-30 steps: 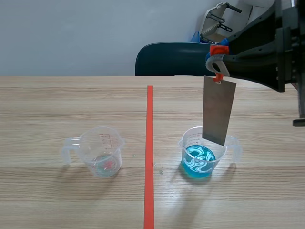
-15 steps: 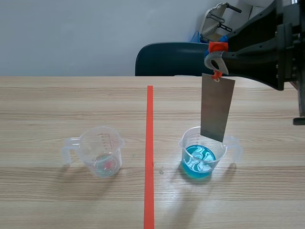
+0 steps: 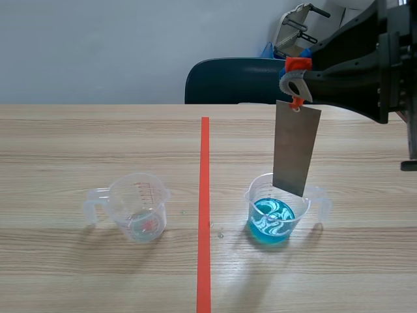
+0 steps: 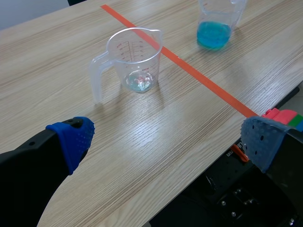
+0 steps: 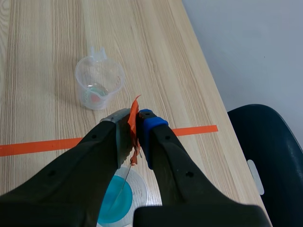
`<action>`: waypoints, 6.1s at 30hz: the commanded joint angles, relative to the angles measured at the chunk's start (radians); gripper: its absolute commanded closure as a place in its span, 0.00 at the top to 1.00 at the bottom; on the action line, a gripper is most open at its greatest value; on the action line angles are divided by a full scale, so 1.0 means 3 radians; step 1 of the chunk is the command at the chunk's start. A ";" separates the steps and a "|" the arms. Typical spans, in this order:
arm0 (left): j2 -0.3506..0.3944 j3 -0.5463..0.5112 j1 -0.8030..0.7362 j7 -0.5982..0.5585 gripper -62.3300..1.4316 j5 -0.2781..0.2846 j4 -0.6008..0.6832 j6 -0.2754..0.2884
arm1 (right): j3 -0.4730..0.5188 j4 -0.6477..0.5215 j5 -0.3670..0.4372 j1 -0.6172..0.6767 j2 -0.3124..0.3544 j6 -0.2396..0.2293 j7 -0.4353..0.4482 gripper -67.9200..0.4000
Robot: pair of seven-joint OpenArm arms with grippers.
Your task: Do the redox reaction experiment
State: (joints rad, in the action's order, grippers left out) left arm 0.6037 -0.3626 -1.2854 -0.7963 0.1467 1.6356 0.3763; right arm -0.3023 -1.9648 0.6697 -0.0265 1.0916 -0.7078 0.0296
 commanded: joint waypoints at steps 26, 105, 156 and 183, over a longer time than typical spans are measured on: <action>-0.0034 0.0004 -0.0028 -0.0050 1.00 0.0020 0.0027 0.0014 | 0.0036 -0.0052 -0.0041 -0.0022 -0.0075 0.0011 0.0061 0.01; -0.0034 0.0004 -0.0028 -0.0050 1.00 0.0020 0.0027 0.0013 | 0.0036 -0.0052 -0.0041 -0.0022 -0.0075 0.0011 0.0062 0.01; -0.0033 0.0010 0.0020 -0.0061 0.70 0.0022 0.0034 0.0014 | 0.0036 -0.0052 -0.0041 -0.0023 -0.0075 0.0011 0.0061 0.01; 0.0790 0.0300 0.1563 0.0504 0.07 0.0525 0.0076 0.0217 | 0.0036 -0.0052 -0.0041 -0.0023 -0.0075 0.0011 0.0061 0.01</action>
State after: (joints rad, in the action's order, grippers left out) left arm 0.8501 -0.2932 -0.8276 -0.6388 0.2996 1.6390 0.4397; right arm -0.3023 -1.9648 0.6502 -0.0265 1.0691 -0.7078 0.0292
